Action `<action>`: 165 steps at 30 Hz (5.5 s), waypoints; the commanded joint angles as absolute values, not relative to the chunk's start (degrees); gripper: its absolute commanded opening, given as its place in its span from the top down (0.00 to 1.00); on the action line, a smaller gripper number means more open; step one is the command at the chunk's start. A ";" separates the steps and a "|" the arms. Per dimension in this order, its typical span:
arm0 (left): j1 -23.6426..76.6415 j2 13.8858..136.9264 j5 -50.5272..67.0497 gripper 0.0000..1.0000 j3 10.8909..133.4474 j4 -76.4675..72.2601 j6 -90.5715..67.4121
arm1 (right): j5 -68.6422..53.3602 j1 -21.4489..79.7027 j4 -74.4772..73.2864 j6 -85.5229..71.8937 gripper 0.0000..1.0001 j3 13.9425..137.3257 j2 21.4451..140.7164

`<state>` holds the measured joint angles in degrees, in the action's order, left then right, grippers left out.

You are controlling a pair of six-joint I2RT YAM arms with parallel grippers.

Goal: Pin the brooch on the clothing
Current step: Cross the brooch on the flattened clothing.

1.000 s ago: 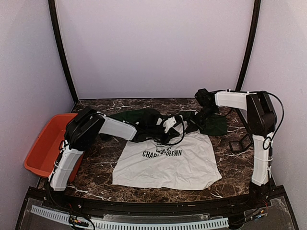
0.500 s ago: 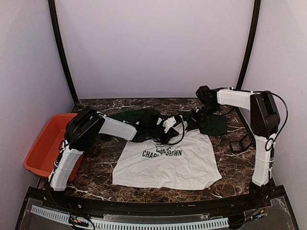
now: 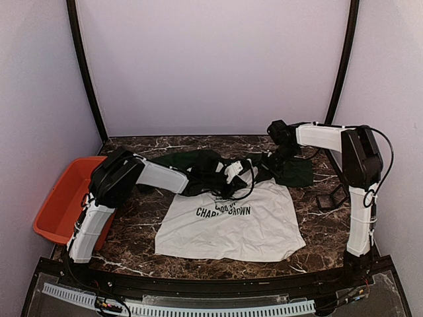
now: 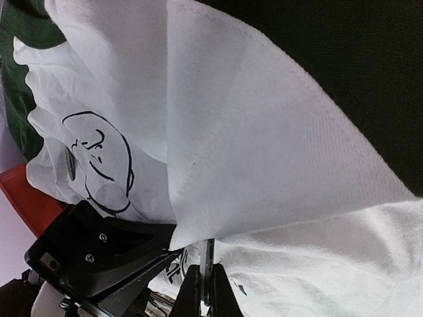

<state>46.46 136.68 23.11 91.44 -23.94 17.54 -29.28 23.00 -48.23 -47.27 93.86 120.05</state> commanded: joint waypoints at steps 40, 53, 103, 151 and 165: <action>47.55 132.67 24.33 0.99 91.08 -23.20 19.84 | -27.29 25.26 -50.35 -46.72 1.00 98.49 123.95; 47.62 131.75 22.99 0.99 90.52 -21.18 24.08 | -25.70 26.54 -53.90 -39.63 1.00 99.15 124.22; 44.90 129.05 33.47 0.69 88.41 -14.61 24.59 | -20.11 31.01 -56.62 -27.30 1.00 103.00 121.35; 46.23 132.01 24.49 0.52 93.82 -3.98 30.45 | -19.75 31.03 -57.56 -27.91 1.00 104.37 121.51; 46.53 133.16 20.40 0.58 96.75 5.26 34.76 | -19.98 31.00 -57.69 -27.94 1.00 105.04 121.83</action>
<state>46.09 131.46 22.87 95.68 -2.94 32.84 -18.04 30.30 -57.41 -27.64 102.50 123.00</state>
